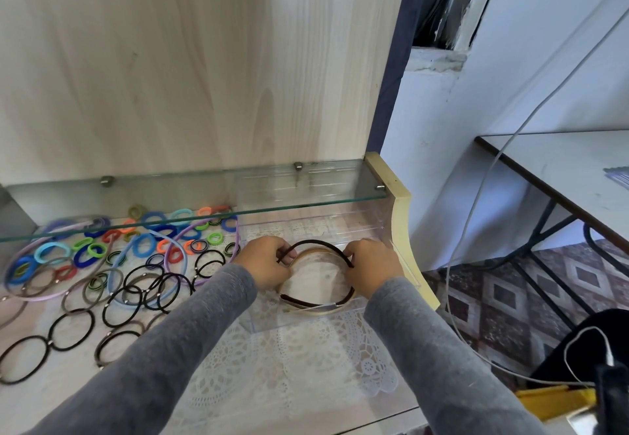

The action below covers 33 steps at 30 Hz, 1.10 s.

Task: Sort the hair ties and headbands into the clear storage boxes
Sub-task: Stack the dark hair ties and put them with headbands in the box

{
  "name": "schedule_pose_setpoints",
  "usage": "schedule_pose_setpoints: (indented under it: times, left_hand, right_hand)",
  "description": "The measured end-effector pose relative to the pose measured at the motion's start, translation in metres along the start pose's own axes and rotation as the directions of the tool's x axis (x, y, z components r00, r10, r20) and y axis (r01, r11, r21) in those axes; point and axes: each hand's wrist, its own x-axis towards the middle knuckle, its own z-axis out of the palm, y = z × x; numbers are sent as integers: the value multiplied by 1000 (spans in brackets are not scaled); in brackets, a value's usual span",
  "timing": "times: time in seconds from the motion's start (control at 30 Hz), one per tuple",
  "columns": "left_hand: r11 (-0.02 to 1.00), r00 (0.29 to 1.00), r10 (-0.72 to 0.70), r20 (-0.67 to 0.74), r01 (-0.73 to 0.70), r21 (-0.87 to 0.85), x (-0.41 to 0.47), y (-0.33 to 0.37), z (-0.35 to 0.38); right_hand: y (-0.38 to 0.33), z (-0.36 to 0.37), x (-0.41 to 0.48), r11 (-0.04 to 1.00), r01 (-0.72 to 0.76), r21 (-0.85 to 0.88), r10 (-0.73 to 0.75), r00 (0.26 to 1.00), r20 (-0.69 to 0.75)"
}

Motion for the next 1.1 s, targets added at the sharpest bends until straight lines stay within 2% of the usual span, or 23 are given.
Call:
schedule_pose_setpoints:
  times: [0.17, 0.43, 0.57, 0.77, 0.9, 1.1]
  left_hand:
    - [1000, 1000, -22, 5, 22, -1, 0, 1, 0]
    - [984, 995, 42, -93, -24, 179, -6, 4, 8]
    - [998, 993, 21, -113, -15, 54, -9, 4, 5]
    - [997, 976, -35, -216, 18, -80, -10, 6, -3]
    - [991, 973, -32, -227, 2, -131, -10, 4, -5]
    - [964, 969, -42, -242, -24, -264, -12, 2, -3]
  right_hand:
    - [0, -1, 0, 1000, -7, 1, 7, 1000, 0]
    - [-1, 2, -2, 999, -33, 37, 33, 999, 17]
    - [0, 3, -3, 994, -47, 102, 46, 999, 13]
    - [0, -3, -5, 967, -55, 249, 68, 997, -43]
    - [-1, -6, -5, 934, -62, 352, 93, 993, -72]
    - [2, -5, -7, 908, -9, 418, 75, 987, -142]
